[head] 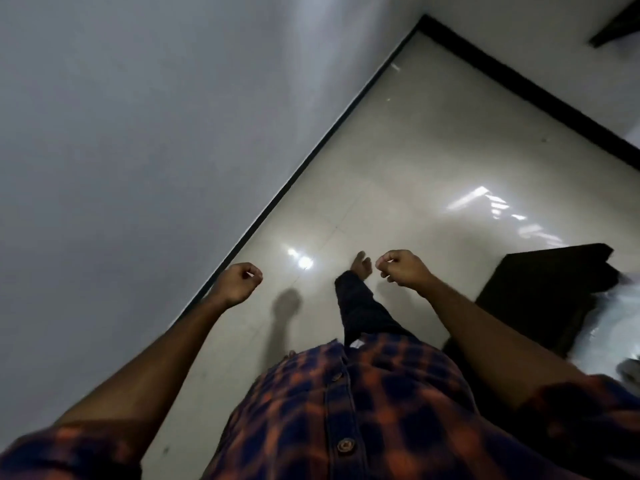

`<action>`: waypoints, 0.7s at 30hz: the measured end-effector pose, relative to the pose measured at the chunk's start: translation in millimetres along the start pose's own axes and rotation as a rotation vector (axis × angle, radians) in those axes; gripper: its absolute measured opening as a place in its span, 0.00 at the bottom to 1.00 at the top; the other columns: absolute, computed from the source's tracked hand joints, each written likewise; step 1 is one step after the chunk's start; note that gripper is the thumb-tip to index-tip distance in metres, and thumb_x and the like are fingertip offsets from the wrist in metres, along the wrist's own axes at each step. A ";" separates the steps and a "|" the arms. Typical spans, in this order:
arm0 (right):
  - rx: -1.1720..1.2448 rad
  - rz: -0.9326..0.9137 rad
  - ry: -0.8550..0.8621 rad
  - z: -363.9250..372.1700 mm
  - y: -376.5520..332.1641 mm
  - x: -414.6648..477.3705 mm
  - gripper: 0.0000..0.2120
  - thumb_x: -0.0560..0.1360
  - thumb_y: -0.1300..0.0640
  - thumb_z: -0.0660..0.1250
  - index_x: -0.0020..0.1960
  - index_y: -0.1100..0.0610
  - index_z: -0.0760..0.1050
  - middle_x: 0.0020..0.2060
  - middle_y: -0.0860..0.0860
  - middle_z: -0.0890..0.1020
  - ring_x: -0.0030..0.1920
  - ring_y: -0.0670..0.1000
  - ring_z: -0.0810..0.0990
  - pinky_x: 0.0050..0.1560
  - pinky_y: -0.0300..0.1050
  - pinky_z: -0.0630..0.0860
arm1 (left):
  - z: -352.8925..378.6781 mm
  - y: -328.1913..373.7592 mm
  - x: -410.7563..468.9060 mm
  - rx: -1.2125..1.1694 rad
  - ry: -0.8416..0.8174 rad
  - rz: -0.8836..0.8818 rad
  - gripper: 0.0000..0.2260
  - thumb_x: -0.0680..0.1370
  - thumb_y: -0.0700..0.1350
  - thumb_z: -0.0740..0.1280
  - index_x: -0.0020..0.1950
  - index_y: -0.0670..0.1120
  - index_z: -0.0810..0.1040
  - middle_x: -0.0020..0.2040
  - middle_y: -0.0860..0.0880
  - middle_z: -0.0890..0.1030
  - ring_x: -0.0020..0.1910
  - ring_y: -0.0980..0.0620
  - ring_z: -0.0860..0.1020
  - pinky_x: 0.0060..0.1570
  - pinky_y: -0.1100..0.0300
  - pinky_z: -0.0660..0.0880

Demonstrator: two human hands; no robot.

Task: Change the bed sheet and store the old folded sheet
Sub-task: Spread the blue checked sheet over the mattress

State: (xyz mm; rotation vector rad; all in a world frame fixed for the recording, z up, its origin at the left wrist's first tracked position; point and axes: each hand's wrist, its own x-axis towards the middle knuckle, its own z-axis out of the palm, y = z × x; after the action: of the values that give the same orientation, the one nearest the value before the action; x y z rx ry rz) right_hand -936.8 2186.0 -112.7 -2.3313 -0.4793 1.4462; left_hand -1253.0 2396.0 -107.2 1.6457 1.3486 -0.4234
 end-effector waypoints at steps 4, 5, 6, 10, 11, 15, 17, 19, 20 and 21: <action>0.151 0.085 0.031 -85.3 12.4 49.9 0.05 0.76 0.53 0.69 0.46 0.54 0.82 0.37 0.52 0.85 0.36 0.50 0.81 0.33 0.38 0.71 | -10.5 112.2 76.4 0.058 -0.023 0.049 0.03 0.73 0.50 0.69 0.41 0.53 0.82 0.42 0.48 0.85 0.46 0.42 0.83 0.54 0.44 0.80; 0.184 0.116 0.039 -108.9 17.2 59.4 0.05 0.77 0.53 0.69 0.46 0.54 0.82 0.38 0.52 0.85 0.36 0.50 0.81 0.34 0.38 0.72 | -8.8 145.2 95.1 0.082 -0.047 0.074 0.03 0.73 0.50 0.69 0.42 0.53 0.82 0.42 0.47 0.85 0.46 0.42 0.83 0.54 0.43 0.80; 0.199 0.135 0.045 -129.8 23.3 68.8 0.05 0.77 0.53 0.69 0.46 0.53 0.82 0.37 0.51 0.85 0.36 0.50 0.82 0.35 0.39 0.74 | -7.3 180.3 108.3 0.110 -0.062 0.099 0.02 0.74 0.49 0.70 0.43 0.53 0.82 0.43 0.47 0.85 0.46 0.43 0.83 0.54 0.43 0.80; 0.326 0.203 0.119 -210.0 38.2 99.0 0.05 0.77 0.54 0.69 0.46 0.54 0.82 0.39 0.52 0.85 0.40 0.49 0.84 0.43 0.44 0.82 | 5.6 321.0 148.1 0.227 -0.143 0.253 0.06 0.78 0.45 0.70 0.44 0.56 0.80 0.43 0.48 0.84 0.44 0.46 0.83 0.53 0.49 0.80; 0.352 0.215 0.137 -228.5 38.1 104.1 0.05 0.78 0.55 0.69 0.47 0.56 0.82 0.39 0.52 0.85 0.38 0.48 0.83 0.38 0.41 0.79 | 9.6 352.8 160.5 0.248 -0.156 0.292 0.06 0.79 0.45 0.70 0.44 0.56 0.80 0.44 0.49 0.84 0.44 0.47 0.83 0.53 0.50 0.79; 0.455 0.251 0.241 -295.7 37.2 132.4 0.06 0.78 0.55 0.68 0.46 0.57 0.80 0.37 0.52 0.82 0.32 0.47 0.79 0.29 0.36 0.69 | 30.6 466.6 213.8 0.307 -0.239 0.408 0.06 0.79 0.47 0.70 0.46 0.59 0.80 0.45 0.52 0.84 0.44 0.48 0.83 0.52 0.52 0.79; 0.519 0.268 0.288 -328.7 40.6 148.9 0.06 0.78 0.53 0.70 0.45 0.55 0.80 0.36 0.52 0.83 0.34 0.49 0.79 0.30 0.37 0.70 | 45.8 515.8 242.9 0.332 -0.287 0.453 0.05 0.79 0.47 0.70 0.47 0.58 0.80 0.45 0.52 0.83 0.44 0.48 0.83 0.52 0.52 0.79; 0.581 0.301 0.335 -361.5 45.9 161.5 0.07 0.78 0.52 0.69 0.47 0.56 0.81 0.38 0.53 0.84 0.36 0.50 0.80 0.32 0.38 0.71 | 64.1 567.3 264.3 0.369 -0.344 0.486 0.05 0.79 0.46 0.69 0.48 0.57 0.81 0.45 0.51 0.84 0.44 0.49 0.83 0.51 0.52 0.79; 0.629 0.323 0.369 -377.2 49.6 165.3 0.07 0.78 0.52 0.69 0.48 0.56 0.81 0.39 0.53 0.84 0.36 0.50 0.80 0.33 0.39 0.71 | 74.5 593.9 274.8 0.395 -0.377 0.491 0.05 0.79 0.45 0.69 0.48 0.55 0.82 0.45 0.50 0.84 0.45 0.48 0.83 0.51 0.52 0.79; 0.691 0.352 0.408 -392.6 52.8 167.9 0.08 0.78 0.52 0.69 0.49 0.56 0.82 0.39 0.53 0.84 0.36 0.50 0.80 0.34 0.40 0.72 | 85.8 619.7 283.1 0.423 -0.410 0.496 0.05 0.79 0.44 0.69 0.49 0.53 0.82 0.45 0.49 0.84 0.45 0.47 0.83 0.50 0.53 0.78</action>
State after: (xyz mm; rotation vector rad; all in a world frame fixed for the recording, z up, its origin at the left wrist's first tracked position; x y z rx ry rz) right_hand -506.9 2170.2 -105.7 -2.0822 0.4931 0.9868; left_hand -576.7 2514.3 -90.5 2.0224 0.5405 -0.7296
